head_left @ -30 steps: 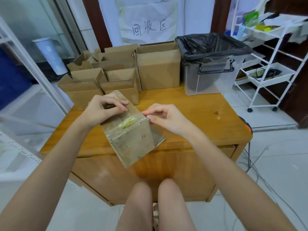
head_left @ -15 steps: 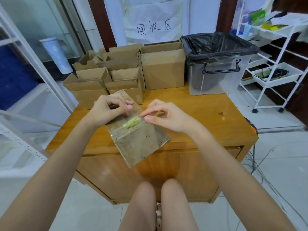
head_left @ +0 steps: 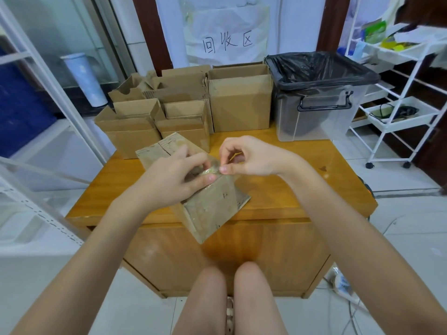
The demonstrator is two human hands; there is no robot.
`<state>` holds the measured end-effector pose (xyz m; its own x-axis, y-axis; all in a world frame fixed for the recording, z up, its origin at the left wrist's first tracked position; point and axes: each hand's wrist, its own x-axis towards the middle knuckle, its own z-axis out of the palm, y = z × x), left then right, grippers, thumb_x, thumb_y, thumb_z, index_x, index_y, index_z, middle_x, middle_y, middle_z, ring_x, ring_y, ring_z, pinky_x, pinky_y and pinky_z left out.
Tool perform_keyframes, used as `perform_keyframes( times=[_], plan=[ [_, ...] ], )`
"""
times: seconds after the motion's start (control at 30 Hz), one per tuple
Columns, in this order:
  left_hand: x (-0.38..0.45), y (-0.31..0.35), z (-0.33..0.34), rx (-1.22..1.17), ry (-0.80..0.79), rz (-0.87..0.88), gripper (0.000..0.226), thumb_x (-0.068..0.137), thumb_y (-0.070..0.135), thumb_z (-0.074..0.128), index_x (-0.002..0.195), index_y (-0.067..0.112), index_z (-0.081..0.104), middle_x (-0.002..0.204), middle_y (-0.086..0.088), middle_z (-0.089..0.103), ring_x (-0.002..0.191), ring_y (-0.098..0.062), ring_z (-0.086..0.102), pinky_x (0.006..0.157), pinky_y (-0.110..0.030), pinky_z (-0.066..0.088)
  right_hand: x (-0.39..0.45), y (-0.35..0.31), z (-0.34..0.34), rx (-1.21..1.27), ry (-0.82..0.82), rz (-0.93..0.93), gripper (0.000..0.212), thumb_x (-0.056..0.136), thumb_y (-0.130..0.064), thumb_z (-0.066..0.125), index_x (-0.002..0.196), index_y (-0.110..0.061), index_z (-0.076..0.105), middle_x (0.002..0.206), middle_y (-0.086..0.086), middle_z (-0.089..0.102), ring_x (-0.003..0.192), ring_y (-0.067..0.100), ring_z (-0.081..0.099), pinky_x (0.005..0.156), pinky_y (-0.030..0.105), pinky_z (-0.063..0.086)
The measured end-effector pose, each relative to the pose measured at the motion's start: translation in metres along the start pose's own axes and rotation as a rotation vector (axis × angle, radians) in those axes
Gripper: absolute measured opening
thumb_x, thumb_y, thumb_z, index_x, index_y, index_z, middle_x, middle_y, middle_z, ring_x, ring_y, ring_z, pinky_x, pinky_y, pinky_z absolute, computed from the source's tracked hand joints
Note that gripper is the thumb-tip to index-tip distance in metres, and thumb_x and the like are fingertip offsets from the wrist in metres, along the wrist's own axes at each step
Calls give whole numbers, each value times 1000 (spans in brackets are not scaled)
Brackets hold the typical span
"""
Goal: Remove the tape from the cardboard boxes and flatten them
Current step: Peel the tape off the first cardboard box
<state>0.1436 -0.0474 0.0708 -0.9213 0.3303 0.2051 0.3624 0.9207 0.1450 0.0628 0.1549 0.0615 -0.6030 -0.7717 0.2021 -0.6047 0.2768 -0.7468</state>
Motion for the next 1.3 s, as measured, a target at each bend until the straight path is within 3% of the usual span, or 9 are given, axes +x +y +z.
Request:
perform_keyframes(
  times=[0.07, 0.17, 0.3, 0.53, 0.6, 0.67, 0.9, 1.07, 1.3],
  plan=[
    [0, 1, 2, -6, 1, 11, 56, 76, 78, 25, 99, 34, 50, 91, 6, 40, 73, -11, 53, 63, -29, 40, -2, 3, 1, 79, 21, -17, 17, 85, -8, 70, 77, -20, 62, 85, -2, 61, 79, 9, 58, 80, 34, 50],
    [-3, 0, 1, -82, -18, 6, 38, 87, 71, 36, 96, 36, 47, 92, 8, 40, 76, -7, 51, 63, -25, 36, -8, 7, -2, 236, 15, -7, 11, 88, -4, 65, 92, -14, 68, 92, 1, 65, 85, 7, 60, 80, 23, 48],
    [-6, -3, 3, -138, 14, -4, 42, 83, 65, 38, 101, 31, 54, 100, 6, 45, 84, -7, 54, 71, -27, 43, -16, 11, -3, 362, 17, 72, 38, 84, -7, 68, 120, -16, 57, 98, 2, 61, 87, 9, 62, 83, 22, 50],
    [-6, -2, 10, -130, 81, -65, 57, 74, 79, 27, 97, 33, 53, 104, 8, 50, 95, -12, 60, 70, -30, 48, -27, 26, 10, 315, 93, 142, 10, 83, -8, 69, 89, -15, 68, 88, -6, 70, 85, 4, 66, 82, 18, 51],
    [-6, 1, 11, -121, 97, -72, 53, 77, 79, 31, 95, 34, 51, 100, 10, 48, 80, -4, 56, 63, -23, 41, -29, 29, 14, 368, 122, 132, 10, 85, -1, 65, 85, -11, 66, 81, -5, 71, 79, 6, 68, 76, 18, 52],
    [-5, 5, 11, -92, 95, -100, 44, 86, 73, 39, 96, 32, 49, 93, 10, 43, 69, -2, 51, 58, -22, 36, -31, 28, 13, 372, 147, 146, 11, 88, 1, 62, 84, -9, 66, 76, -5, 71, 75, 7, 68, 72, 18, 52],
    [4, 28, 21, 64, 156, -166, 31, 95, 52, 38, 99, 23, 48, 95, 3, 41, 67, -18, 51, 56, -27, 31, -44, 18, -8, 325, 286, 206, 4, 89, -2, 61, 91, 0, 63, 81, 13, 69, 72, 14, 69, 66, 25, 57],
    [17, 52, 30, 158, 261, -166, 35, 94, 49, 16, 90, 22, 38, 90, -3, 44, 59, -23, 48, 48, -25, 21, -49, 5, -27, 126, 378, 261, 10, 92, -2, 58, 88, -9, 64, 77, 5, 67, 72, 10, 67, 69, 29, 59],
    [43, 77, 30, 229, 235, -303, 28, 102, 37, 25, 100, 17, 45, 90, -6, 39, 64, -26, 41, 58, -31, 30, -49, -5, -42, -98, 478, 229, 16, 88, -4, 61, 83, -20, 62, 77, 1, 60, 72, 18, 62, 68, 35, 59]
  ],
)
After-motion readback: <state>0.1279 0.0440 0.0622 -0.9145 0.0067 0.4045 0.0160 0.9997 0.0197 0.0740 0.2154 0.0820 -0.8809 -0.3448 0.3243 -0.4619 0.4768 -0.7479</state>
